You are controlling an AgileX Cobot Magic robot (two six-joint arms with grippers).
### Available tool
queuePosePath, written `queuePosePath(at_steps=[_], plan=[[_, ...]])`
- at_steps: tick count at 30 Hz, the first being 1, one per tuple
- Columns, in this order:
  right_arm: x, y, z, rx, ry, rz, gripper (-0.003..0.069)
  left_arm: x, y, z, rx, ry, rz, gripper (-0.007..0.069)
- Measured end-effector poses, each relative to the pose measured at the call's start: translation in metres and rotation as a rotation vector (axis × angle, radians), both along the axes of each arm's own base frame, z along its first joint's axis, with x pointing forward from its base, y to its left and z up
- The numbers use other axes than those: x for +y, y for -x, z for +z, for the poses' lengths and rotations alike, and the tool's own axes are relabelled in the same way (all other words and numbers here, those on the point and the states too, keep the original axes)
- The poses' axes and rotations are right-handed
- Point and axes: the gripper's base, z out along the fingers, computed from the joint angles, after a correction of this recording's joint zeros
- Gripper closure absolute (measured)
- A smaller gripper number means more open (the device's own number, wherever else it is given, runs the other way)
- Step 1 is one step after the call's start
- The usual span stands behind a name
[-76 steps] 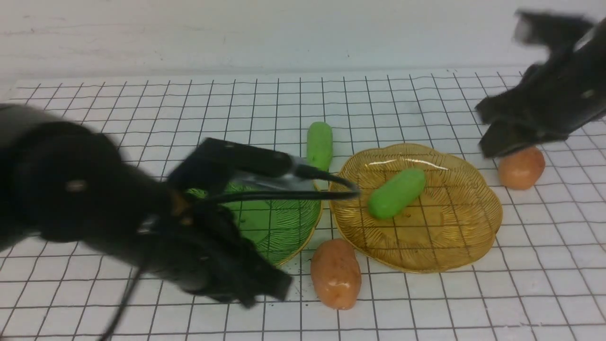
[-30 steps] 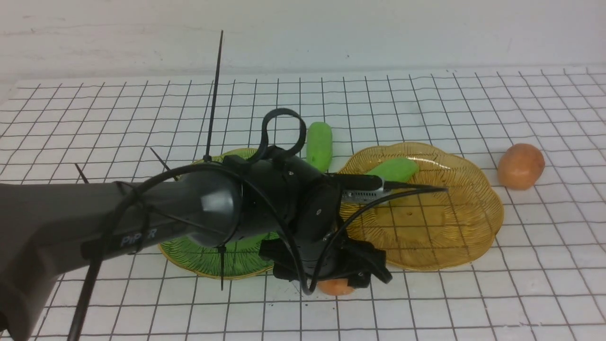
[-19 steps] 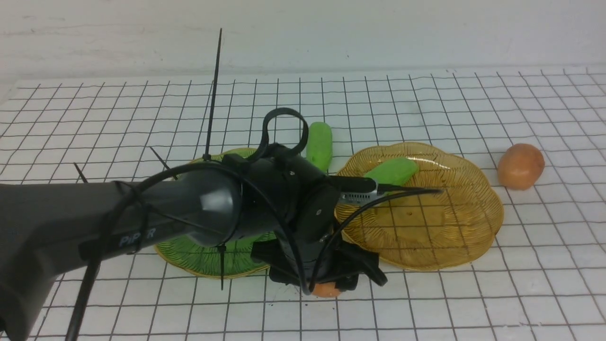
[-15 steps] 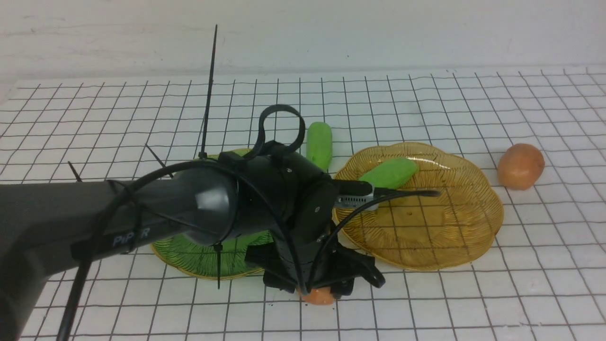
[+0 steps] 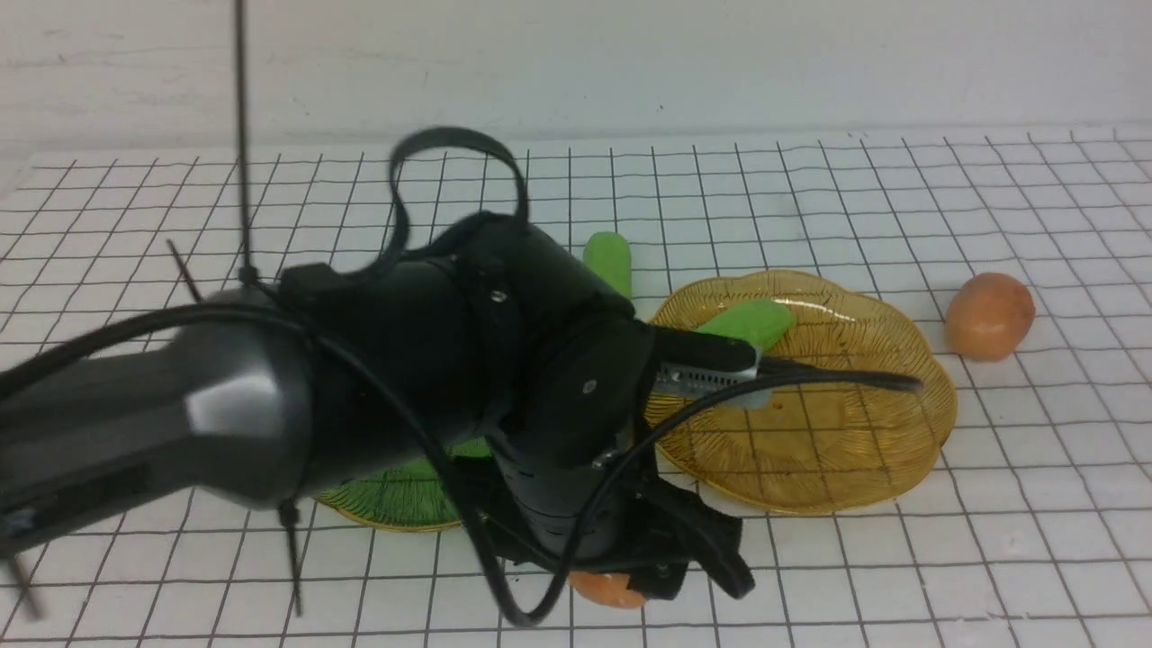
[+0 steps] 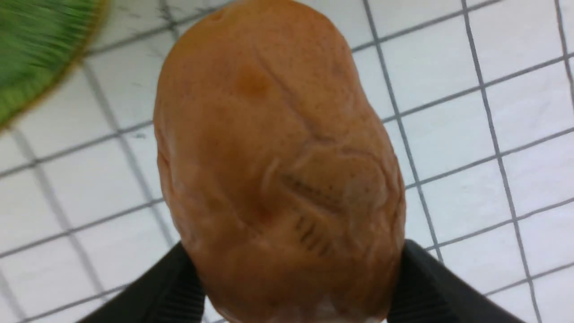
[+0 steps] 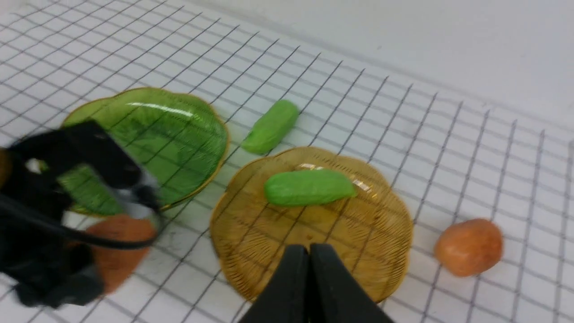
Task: Put different types of vegetables on the plate.
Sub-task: 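Put the potatoes from the left side into the left plate with the left gripper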
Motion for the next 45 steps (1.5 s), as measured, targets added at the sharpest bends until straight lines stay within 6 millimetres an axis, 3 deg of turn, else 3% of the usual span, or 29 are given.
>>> queuePosePath(at_steps=[3,10,18,22,27,34,38,39,42,43,45], plan=[[-0.002,-0.003,0.005,-0.06,0.002,-0.023,0.0673,0.011,0.007,0.025,-0.059,0.037,-0.004,0.0167],[-0.002,-0.008,-0.005,-0.053,-0.009,-0.04,0.0673,0.033,0.007,0.053,-0.12,0.1,0.043,0.0167],[-0.003,-0.016,-0.039,0.053,0.018,-0.063,0.0673,0.073,-0.023,0.057,-0.149,0.084,0.168,0.0167],[-0.005,-0.017,-0.042,0.064,0.027,-0.083,0.0673,0.099,-0.041,0.057,-0.154,0.071,0.266,0.0167],[-0.005,-0.017,-0.042,0.062,0.026,-0.085,0.0673,0.12,-0.061,0.048,-0.157,0.04,0.31,0.0167],[-0.005,-0.021,-0.039,0.04,-0.052,-0.127,0.0673,0.11,-0.084,0.029,-0.218,0.049,0.231,0.0167],[-0.011,-0.038,-0.043,0.085,-0.133,-0.267,0.0673,0.103,-0.098,0.002,-0.179,0.02,0.22,0.0167],[-0.017,-0.051,-0.049,0.142,-0.153,-0.366,0.0673,0.102,-0.102,-0.012,-0.136,-0.007,0.221,0.0139],[-0.031,-0.079,-0.063,0.295,-0.117,-0.535,0.0673,0.102,-0.102,-0.027,-0.058,-0.062,0.221,0.006],[-0.031,-0.079,-0.062,0.297,-0.12,-0.538,0.0673,0.102,-0.102,-0.028,-0.055,-0.065,0.221,0.0054],[-0.041,-0.107,-0.07,0.407,-0.095,-0.607,0.0673,0.105,-0.101,-0.033,-0.027,-0.11,0.213,-0.0006]])
